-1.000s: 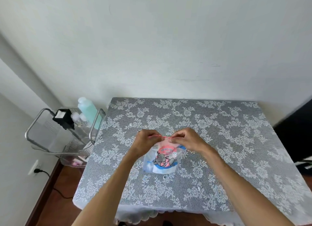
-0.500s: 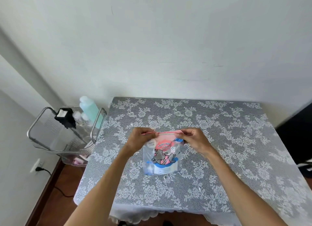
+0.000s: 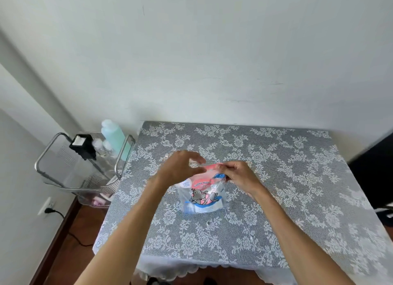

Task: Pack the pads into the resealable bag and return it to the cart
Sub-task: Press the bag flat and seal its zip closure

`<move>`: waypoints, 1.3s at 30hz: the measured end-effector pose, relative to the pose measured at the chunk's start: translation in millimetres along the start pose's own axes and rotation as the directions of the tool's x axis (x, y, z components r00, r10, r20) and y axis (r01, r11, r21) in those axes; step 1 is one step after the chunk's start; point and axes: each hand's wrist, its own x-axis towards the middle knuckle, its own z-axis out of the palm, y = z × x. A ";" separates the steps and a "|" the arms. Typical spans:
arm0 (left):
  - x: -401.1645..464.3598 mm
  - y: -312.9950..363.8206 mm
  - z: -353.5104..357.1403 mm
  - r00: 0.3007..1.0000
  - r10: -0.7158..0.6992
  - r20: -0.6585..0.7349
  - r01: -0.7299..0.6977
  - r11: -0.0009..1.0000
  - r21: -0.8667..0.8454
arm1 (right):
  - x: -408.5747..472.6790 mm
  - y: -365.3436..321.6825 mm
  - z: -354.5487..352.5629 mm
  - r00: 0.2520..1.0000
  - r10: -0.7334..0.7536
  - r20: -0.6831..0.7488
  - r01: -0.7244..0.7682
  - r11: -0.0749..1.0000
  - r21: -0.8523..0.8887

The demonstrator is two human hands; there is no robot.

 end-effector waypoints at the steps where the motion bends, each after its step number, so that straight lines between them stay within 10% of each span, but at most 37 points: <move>1: 3.1 6.8 1.2 0.999 0.018 0.031 -0.018 1.000 0.011 | 0.5 -2.9 0.3 1.000 -0.011 0.002 0.011 1.000 0.007; 18: 15.8 10.8 5.1 0.997 -0.055 0.050 0.066 0.971 -0.231 | 0.2 -1.1 -11.6 0.998 -0.010 -0.055 0.023 0.972 0.235; 39: 18.9 29.2 20.6 0.996 -0.046 -0.079 0.031 0.984 -0.175 | 0.1 -9.8 -0.4 0.967 -0.107 -0.233 0.105 0.994 -0.019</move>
